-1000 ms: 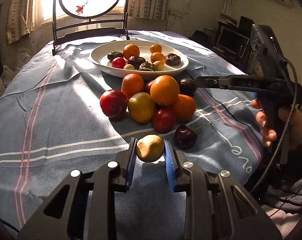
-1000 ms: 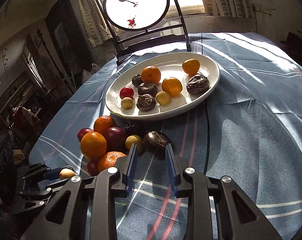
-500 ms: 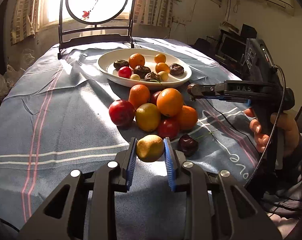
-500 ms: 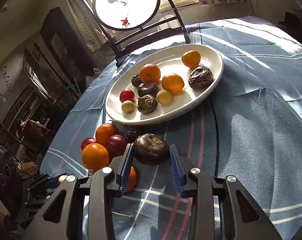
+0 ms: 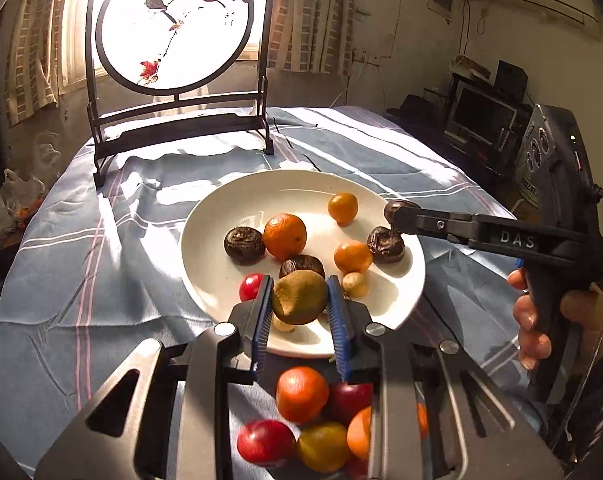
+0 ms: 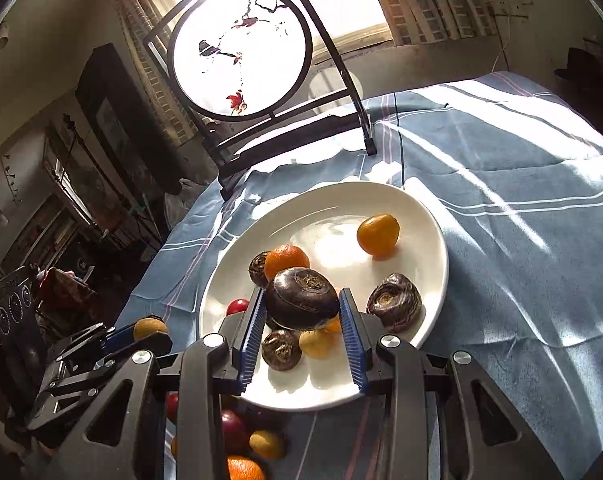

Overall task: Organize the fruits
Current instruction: 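Lower the lemon and dark fruit onto the white plate and open both tools, then grasp a dark red plum with the left tool while the right tool grasps a tangerine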

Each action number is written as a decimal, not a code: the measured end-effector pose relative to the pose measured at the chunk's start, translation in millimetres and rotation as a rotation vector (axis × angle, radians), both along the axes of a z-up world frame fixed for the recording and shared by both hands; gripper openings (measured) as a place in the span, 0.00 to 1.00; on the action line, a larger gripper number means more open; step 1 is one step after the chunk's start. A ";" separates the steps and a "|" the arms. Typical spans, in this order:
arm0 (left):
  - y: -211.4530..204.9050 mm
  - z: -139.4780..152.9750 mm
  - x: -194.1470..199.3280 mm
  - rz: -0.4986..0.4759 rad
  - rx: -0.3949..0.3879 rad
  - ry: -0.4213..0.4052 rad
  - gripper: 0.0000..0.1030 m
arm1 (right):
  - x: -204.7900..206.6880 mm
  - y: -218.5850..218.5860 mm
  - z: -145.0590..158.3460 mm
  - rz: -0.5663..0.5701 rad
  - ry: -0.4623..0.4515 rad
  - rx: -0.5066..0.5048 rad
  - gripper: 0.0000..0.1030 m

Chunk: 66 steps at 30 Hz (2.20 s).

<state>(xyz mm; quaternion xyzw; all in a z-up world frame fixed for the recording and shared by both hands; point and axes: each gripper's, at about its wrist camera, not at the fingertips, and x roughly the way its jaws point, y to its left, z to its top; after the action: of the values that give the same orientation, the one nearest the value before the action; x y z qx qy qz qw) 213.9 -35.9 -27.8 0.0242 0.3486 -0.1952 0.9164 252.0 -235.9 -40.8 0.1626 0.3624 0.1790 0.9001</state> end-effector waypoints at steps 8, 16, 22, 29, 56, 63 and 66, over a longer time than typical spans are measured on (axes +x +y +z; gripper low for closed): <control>-12.9 -26.0 64.2 0.071 0.016 0.106 0.40 | 20.9 5.7 -0.9 -0.007 -0.038 -0.008 0.39; 10.1 -5.5 -4.6 0.054 -0.016 0.037 0.63 | -52.7 6.9 -1.4 0.065 -0.051 -0.034 0.40; 30.9 -21.8 -82.7 0.014 0.015 0.037 0.64 | -122.1 26.3 -30.3 0.179 -0.007 -0.084 0.39; 12.5 -48.5 -147.7 -0.080 0.090 0.038 0.63 | -165.8 29.9 -37.2 0.185 -0.023 -0.096 0.39; 22.0 -41.6 -171.0 0.000 0.021 0.003 0.26 | -124.9 63.9 -58.6 0.208 0.098 -0.101 0.44; 30.1 -38.8 -165.6 0.020 0.001 -0.007 0.26 | -138.3 29.7 -30.8 0.139 -0.010 -0.038 0.41; 32.9 -27.2 -155.1 0.020 -0.009 -0.024 0.26 | -130.5 4.7 -7.0 0.080 -0.071 -0.037 0.41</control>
<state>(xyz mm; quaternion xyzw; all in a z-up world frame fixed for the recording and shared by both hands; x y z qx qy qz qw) 58.8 -2.9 -55.0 0.0189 0.3369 -0.1871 0.9226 121.6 -231.2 -47.8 0.1247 0.3399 0.2138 0.9073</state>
